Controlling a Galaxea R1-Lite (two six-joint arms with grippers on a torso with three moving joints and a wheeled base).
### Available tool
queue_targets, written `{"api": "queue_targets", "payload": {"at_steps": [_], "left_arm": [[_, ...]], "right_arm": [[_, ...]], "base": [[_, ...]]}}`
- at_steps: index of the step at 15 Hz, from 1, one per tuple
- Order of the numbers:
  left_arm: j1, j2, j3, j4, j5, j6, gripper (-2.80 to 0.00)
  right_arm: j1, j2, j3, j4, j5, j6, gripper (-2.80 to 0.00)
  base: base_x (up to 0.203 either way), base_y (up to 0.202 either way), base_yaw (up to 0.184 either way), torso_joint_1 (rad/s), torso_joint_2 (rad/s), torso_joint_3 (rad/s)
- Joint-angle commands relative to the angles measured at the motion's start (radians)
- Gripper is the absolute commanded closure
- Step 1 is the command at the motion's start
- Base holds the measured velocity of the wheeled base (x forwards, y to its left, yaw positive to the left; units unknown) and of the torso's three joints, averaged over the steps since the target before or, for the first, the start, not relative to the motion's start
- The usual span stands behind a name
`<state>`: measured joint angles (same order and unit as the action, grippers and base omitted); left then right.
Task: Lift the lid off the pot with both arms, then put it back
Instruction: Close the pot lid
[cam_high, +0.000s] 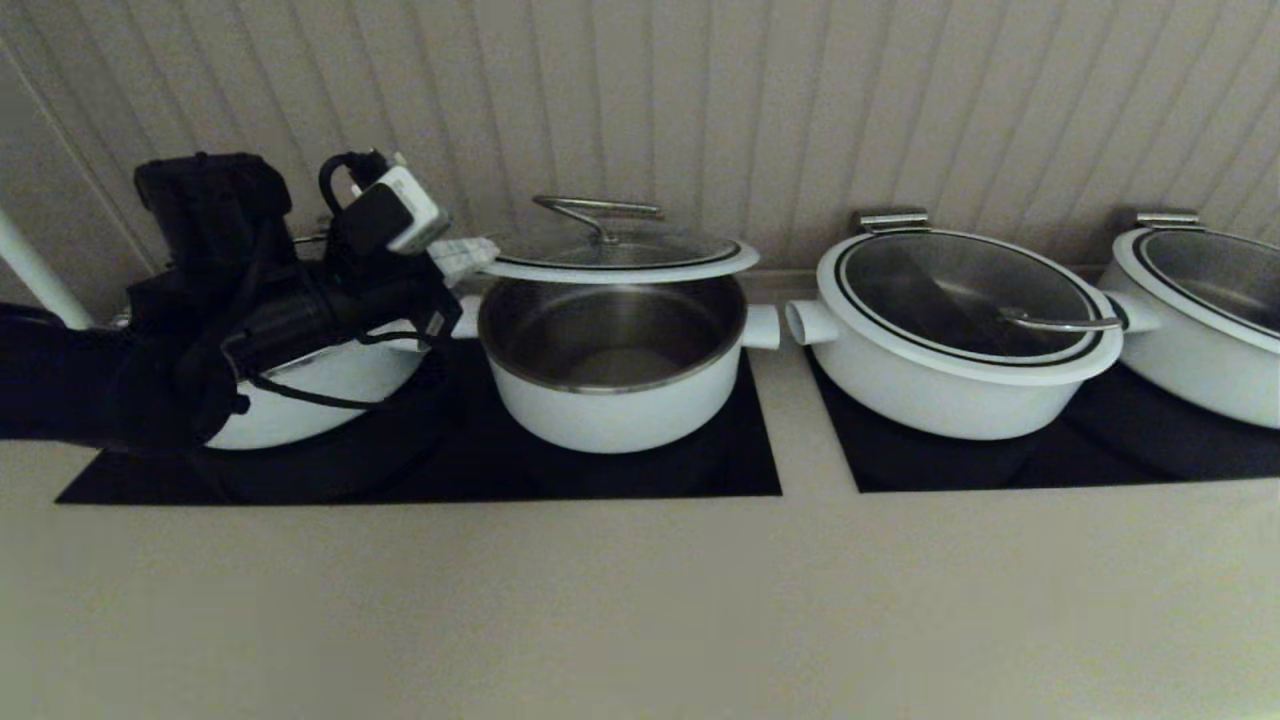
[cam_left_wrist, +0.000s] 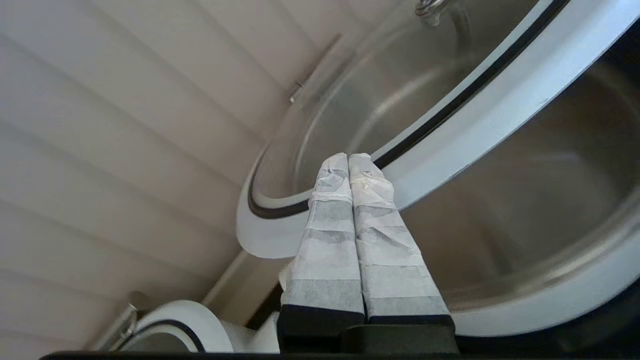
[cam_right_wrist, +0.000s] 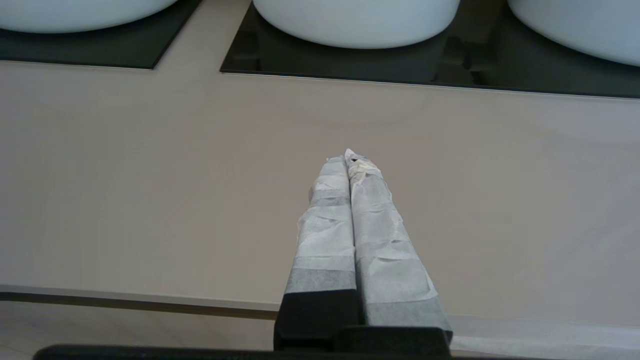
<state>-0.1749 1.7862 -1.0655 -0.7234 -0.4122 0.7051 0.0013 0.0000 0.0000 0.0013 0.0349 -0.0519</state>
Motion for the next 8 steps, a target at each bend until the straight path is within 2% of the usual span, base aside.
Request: {"api": "queue_targets", "payload": {"at_steps": [1,8], "left_arm": [[0.000,-0.005,0.025,-0.011,-0.002,0.004,0.00],[0.000,-0.002,0.085,-0.053,-0.002,0.005,0.00]], "right_arm": [[-0.001,0.002,0.000,0.000,0.000,-0.001,0.00],[0.000,0.002,0.000,0.000,0.000,0.000,0.00]], "base": [[0.000,0.000,0.000,0.000,0.00,0.000],[0.000,0.000,0.000,0.000,0.00,0.000]]}}
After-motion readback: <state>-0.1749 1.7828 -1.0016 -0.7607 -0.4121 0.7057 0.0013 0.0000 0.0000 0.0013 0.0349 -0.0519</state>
